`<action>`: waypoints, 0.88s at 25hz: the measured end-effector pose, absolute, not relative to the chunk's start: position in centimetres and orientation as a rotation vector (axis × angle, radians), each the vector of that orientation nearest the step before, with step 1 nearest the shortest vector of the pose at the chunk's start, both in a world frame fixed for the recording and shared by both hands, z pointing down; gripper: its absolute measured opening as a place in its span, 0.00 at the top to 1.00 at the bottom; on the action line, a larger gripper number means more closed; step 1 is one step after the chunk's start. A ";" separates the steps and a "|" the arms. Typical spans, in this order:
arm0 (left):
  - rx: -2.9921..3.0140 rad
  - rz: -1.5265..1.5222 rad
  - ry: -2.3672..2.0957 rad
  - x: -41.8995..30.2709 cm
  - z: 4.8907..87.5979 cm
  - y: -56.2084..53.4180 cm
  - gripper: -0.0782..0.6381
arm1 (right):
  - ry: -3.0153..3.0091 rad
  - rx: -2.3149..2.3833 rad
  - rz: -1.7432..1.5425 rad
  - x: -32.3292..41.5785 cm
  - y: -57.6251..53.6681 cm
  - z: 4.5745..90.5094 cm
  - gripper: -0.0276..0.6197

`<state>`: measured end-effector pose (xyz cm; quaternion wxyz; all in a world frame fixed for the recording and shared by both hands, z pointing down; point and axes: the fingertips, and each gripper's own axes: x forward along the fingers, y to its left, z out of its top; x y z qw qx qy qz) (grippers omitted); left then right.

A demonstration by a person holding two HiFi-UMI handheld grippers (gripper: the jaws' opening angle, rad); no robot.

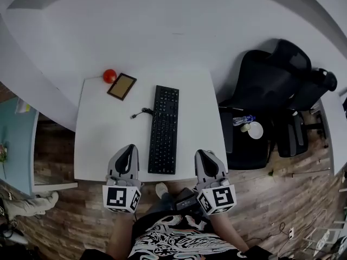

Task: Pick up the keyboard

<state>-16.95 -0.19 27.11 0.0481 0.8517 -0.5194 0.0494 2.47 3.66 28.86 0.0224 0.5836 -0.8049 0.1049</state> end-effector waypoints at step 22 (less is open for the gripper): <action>2.473 0.318 -1.556 -14.9 33.5 -7.3 0.87 | -2.474 1.657 0.557 3.7 -3.8 35.2 0.91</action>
